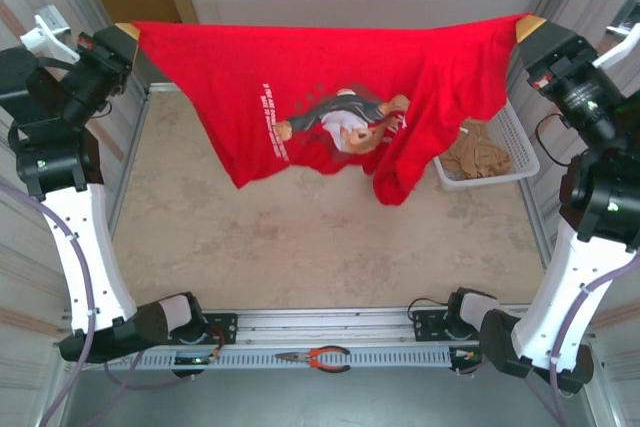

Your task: Fold the inside-out t-shirt

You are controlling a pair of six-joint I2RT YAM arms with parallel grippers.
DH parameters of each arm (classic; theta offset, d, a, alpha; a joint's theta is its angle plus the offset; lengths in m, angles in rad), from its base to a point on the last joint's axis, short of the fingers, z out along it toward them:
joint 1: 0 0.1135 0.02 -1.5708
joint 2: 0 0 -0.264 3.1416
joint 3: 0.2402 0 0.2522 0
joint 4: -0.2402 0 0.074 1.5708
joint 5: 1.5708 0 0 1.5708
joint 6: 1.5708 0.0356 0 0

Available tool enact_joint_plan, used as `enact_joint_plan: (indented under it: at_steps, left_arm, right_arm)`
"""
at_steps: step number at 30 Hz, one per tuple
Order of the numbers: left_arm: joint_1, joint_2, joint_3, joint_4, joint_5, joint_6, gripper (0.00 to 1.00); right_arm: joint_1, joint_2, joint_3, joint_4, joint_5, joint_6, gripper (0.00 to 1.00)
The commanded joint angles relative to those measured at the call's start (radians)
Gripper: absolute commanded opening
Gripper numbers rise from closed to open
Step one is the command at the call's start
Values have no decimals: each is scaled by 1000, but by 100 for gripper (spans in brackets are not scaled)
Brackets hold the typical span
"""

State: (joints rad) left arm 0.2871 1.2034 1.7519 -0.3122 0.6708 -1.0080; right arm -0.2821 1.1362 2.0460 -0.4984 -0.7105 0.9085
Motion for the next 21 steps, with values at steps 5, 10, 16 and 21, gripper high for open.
enact_joint_plan:
  at_steps: [5, 10, 16, 21]
  left_arm:
    - [-8, 71, -53, 5, -27, 48, 0]
    - [-58, 173, -129, 32, -53, 96, 0]
    - [-126, 374, -29, 65, -93, 116, 0]
    - [-159, 570, 314, -24, -122, 108, 0]
  right_arm:
    - [-11, 28, -117, 112, 2, 27, 0]
    - [56, 75, -294, 184, 23, 2, 0]
    - [171, 272, -269, 206, 88, -69, 0]
    - [223, 531, 30, 220, 51, -13, 0]
